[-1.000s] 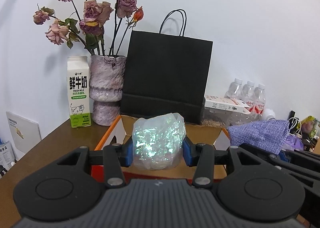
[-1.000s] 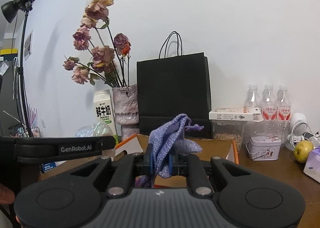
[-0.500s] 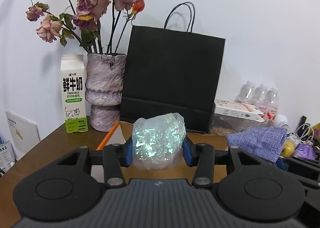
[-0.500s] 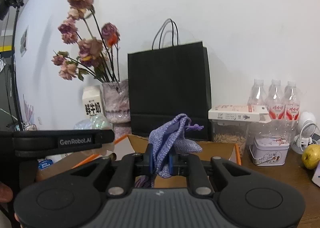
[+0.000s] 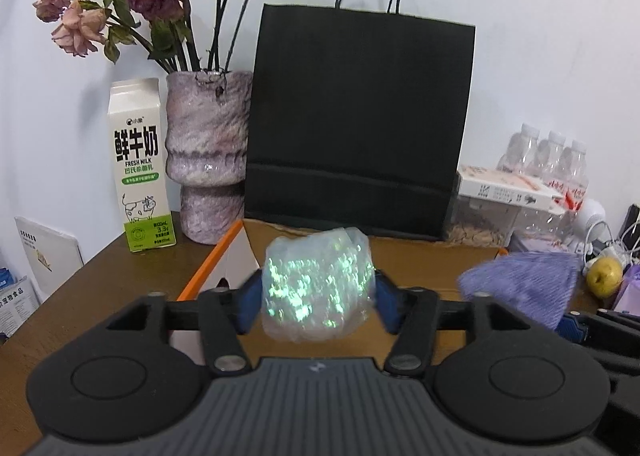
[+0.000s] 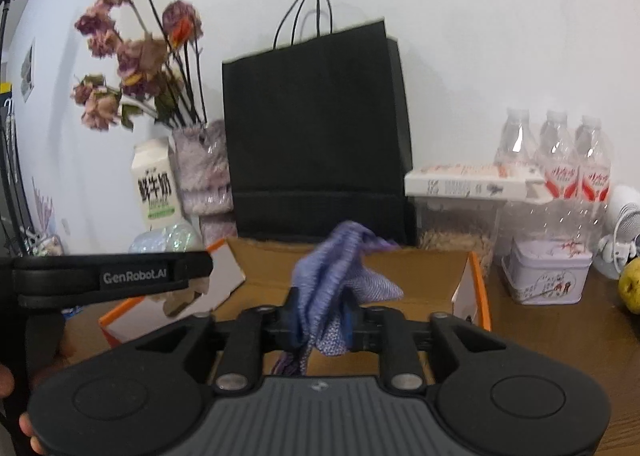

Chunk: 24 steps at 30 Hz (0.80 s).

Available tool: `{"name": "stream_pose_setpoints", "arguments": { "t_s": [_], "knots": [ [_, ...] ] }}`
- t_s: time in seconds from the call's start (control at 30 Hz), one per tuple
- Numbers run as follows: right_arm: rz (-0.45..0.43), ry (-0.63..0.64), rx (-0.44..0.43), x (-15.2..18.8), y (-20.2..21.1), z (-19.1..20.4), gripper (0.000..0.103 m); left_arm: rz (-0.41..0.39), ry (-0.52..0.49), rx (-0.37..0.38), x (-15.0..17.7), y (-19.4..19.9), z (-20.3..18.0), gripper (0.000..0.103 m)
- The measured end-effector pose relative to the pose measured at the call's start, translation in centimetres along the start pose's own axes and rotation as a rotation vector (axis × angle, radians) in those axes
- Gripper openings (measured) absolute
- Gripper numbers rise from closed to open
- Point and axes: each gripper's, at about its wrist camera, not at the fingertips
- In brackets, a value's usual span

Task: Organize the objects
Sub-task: 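Open both grippers to drop the bag and cloth into the box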

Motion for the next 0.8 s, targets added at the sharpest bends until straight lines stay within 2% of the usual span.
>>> {"name": "stream_pose_setpoints", "arguments": {
  "t_s": [0.03, 0.07, 0.1, 0.13, 0.17, 0.2, 0.27, 0.47, 0.8],
  "knots": [
    [0.02, 0.008, 0.011, 0.1, -0.3, 0.1, 0.037, -0.006, -0.003, -0.002, 0.1, 0.1, 0.0, 0.087],
    [0.036, 0.019, 0.026, 0.2, -0.5, 0.3, 0.053, -0.016, -0.001, -0.006, 0.1, 0.3, 0.0, 0.1],
    [0.044, 0.028, 0.04, 0.2, -0.6, 0.5, 0.067, -0.029, 0.005, -0.014, 0.1, 0.6, 0.1, 0.103],
    [0.044, 0.029, 0.052, 0.2, -0.6, 0.6, 0.075, -0.042, 0.01, -0.021, 0.0, 0.9, 0.1, 0.103],
    [0.042, 0.027, 0.066, 0.2, -0.5, 0.6, 0.089, -0.046, 0.014, -0.023, 0.0, 1.1, 0.2, 0.103],
    [0.041, 0.026, 0.078, 0.2, -0.4, 0.6, 0.096, -0.044, 0.019, -0.018, -0.1, 1.2, 0.2, 0.103],
    [0.045, 0.014, 0.102, 0.2, -0.3, 0.5, 0.099, -0.032, 0.03, -0.015, -0.1, 1.1, 0.4, 0.103],
    [0.068, -0.015, 0.12, 0.2, -0.3, 0.1, 0.101, -0.02, 0.025, -0.014, 0.0, 1.2, 0.3, 0.103],
    [0.049, 0.028, 0.125, -0.1, 2.1, 1.0, 0.103, -0.042, 0.045, 0.009, -0.1, 3.9, 0.3, 0.103]
  ]
}}
Point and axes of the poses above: each gripper's, at about its wrist camera, not at the fingertips, and y roughly against the way its jaws point, z to its left, x to its underside, and after that the axes turned 9 degrees about z, right-handed
